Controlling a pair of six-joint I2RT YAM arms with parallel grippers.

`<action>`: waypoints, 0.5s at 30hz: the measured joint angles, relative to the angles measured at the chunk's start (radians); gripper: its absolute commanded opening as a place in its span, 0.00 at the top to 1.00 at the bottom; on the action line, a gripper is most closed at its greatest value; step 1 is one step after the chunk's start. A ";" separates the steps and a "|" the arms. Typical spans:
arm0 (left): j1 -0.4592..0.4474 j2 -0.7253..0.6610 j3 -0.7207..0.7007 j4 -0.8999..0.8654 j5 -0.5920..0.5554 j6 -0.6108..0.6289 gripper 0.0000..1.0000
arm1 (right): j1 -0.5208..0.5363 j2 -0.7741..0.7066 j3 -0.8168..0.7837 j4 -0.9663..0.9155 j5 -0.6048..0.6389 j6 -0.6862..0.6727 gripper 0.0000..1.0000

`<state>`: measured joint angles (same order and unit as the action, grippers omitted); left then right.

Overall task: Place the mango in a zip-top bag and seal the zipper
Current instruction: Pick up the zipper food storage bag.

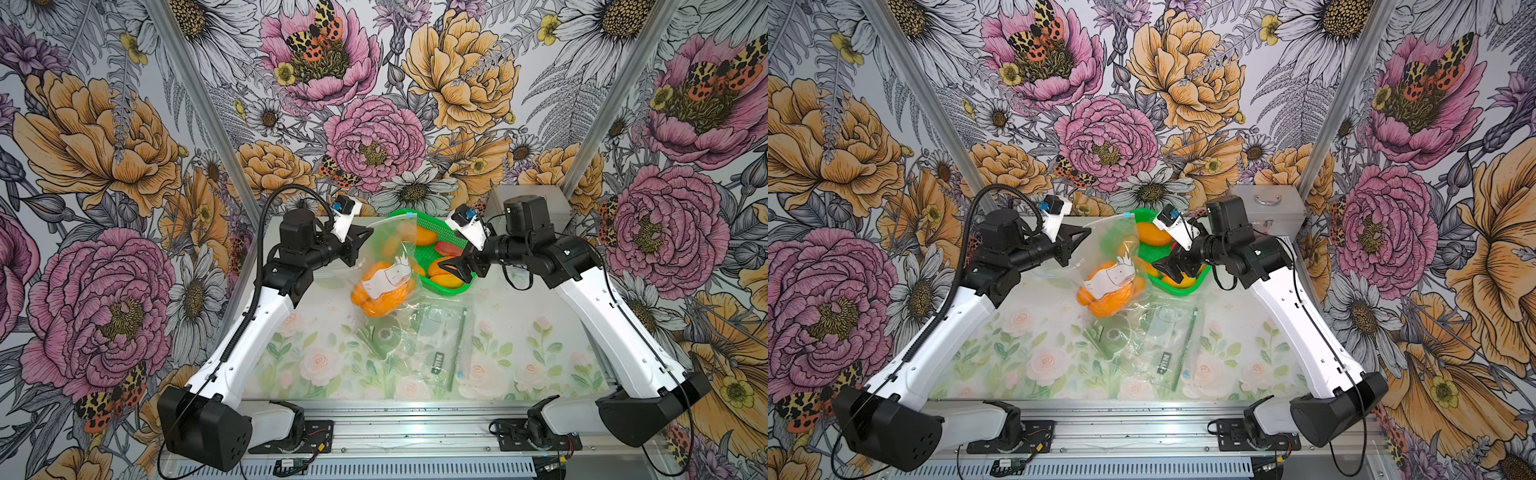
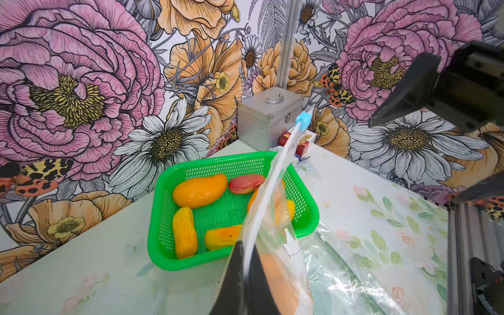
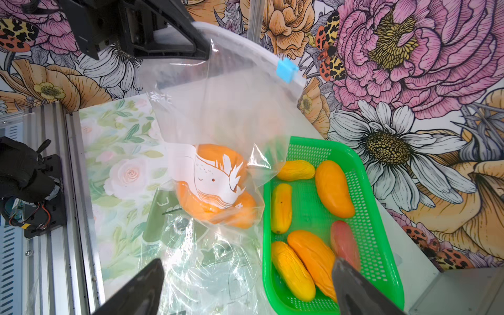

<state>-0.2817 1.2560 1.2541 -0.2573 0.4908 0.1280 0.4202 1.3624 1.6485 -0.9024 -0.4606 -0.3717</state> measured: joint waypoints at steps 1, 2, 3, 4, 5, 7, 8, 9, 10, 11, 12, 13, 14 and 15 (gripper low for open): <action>0.004 -0.003 0.006 0.002 -0.024 -0.013 1.00 | 0.000 -0.011 0.000 0.005 0.002 0.010 0.01; 0.009 -0.003 0.013 0.006 -0.055 -0.027 1.00 | 0.000 -0.026 -0.002 0.015 0.006 0.024 0.01; 0.014 -0.002 0.018 0.008 -0.077 -0.038 1.00 | 0.003 -0.038 -0.004 0.024 0.018 0.037 0.01; 0.021 -0.002 0.024 0.011 -0.106 -0.052 1.00 | 0.006 -0.053 -0.008 0.039 0.034 0.056 0.01; 0.027 -0.002 0.030 0.011 -0.131 -0.063 1.00 | 0.007 -0.066 -0.011 0.049 0.051 0.075 0.01; 0.039 0.005 0.050 0.012 -0.175 -0.084 1.00 | 0.012 -0.087 -0.017 0.076 0.098 0.120 0.01; 0.044 0.011 0.063 0.013 -0.196 -0.095 1.00 | 0.013 -0.092 -0.018 0.085 0.122 0.145 0.01; 0.049 0.018 0.078 0.015 -0.218 -0.104 1.00 | 0.013 -0.097 -0.019 0.093 0.148 0.171 0.01; 0.053 0.025 0.092 0.016 -0.243 -0.108 1.00 | 0.016 -0.100 -0.023 0.105 0.180 0.201 0.01; 0.056 0.030 0.103 0.016 -0.268 -0.115 1.00 | 0.018 -0.100 -0.026 0.111 0.206 0.227 0.01; 0.057 0.034 0.112 0.016 -0.288 -0.120 1.00 | 0.018 -0.100 -0.031 0.122 0.233 0.253 0.01; 0.058 0.039 0.122 0.015 -0.312 -0.122 1.00 | 0.018 -0.100 -0.039 0.131 0.262 0.282 0.01; 0.058 0.043 0.132 0.015 -0.331 -0.122 1.00 | 0.018 -0.100 -0.047 0.135 0.286 0.305 0.01; 0.060 0.047 0.140 0.016 -0.348 -0.123 1.00 | 0.018 -0.100 -0.054 0.138 0.308 0.325 0.01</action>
<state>-0.2222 1.3033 1.3937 -0.2417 0.1432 0.0051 0.4381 1.2629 1.5944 -0.7647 -0.1524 -0.0471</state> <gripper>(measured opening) 0.052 0.992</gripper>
